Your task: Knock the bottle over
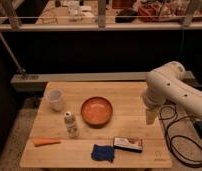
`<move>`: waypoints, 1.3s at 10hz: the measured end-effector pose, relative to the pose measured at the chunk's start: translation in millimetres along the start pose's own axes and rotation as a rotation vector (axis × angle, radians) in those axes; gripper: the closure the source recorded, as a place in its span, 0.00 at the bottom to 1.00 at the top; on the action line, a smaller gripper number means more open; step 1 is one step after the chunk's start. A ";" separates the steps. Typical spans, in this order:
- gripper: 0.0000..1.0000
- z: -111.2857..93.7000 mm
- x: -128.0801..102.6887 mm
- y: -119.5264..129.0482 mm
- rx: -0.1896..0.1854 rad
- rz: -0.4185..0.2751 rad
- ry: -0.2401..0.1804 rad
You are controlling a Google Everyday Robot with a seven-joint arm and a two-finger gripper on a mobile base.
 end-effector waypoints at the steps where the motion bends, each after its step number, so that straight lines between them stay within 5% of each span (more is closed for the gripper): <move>1: 0.20 -0.9 -5.9 -0.4 0.004 -0.014 -0.001; 13: 0.20 -3.2 -95.3 8.5 0.028 -0.200 -0.049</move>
